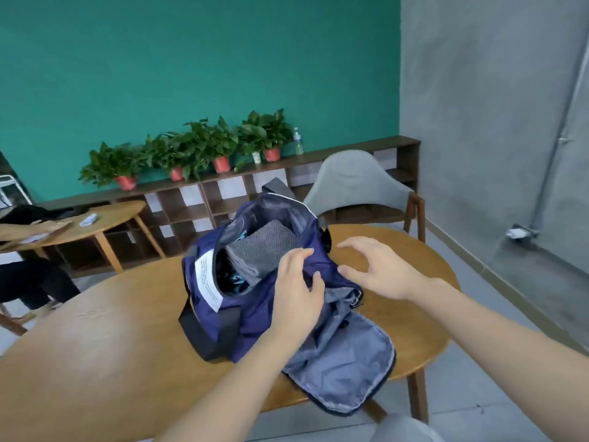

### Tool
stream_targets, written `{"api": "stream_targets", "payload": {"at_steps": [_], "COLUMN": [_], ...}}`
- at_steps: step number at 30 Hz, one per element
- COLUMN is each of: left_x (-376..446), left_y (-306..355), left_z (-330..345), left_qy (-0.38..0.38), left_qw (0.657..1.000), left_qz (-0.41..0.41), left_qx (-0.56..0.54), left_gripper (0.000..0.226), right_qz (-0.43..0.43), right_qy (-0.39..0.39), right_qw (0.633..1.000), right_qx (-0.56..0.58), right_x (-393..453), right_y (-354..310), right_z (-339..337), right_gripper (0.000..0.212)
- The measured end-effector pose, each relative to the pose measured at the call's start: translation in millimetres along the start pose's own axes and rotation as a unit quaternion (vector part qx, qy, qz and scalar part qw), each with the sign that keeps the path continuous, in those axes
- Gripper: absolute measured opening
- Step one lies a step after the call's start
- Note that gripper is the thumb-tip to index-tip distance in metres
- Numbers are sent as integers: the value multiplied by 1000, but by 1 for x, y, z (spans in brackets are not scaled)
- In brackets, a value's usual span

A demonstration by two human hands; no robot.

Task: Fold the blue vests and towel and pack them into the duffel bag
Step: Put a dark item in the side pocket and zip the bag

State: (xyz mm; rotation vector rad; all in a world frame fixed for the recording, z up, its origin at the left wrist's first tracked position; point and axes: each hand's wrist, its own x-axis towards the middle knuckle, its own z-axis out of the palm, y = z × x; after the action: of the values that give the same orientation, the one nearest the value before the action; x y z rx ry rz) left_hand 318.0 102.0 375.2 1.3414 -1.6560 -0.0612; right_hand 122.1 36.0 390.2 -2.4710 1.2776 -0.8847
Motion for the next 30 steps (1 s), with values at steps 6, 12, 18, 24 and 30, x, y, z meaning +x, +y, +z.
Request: {"api": "stream_targets", "payload": {"at_steps": [6, 12, 18, 24, 30], "left_x": [-75, -148, -207, -241, -265], "left_y": [56, 92, 102, 95, 76], "left_z": [94, 187, 274, 362, 435], "left_qy": [-92, -232, -384, -513, -598], "left_qw": [988, 959, 917, 856, 799], "left_qz": [93, 86, -15, -55, -59], "left_qx": [-87, -142, -110, -41, 36], "left_gripper": [36, 38, 41, 49, 62], "right_qz": [137, 286, 442, 547, 623], "right_qy": [37, 30, -11, -13, -17], "right_qw": [990, 958, 896, 835, 779], "right_qx": [20, 14, 48, 52, 69], "right_x": [-133, -271, -384, -455, -493], "right_y": [75, 146, 206, 265, 323], "right_z": [-13, -3, 25, 51, 84], "right_gripper": [44, 43, 41, 38, 57]}}
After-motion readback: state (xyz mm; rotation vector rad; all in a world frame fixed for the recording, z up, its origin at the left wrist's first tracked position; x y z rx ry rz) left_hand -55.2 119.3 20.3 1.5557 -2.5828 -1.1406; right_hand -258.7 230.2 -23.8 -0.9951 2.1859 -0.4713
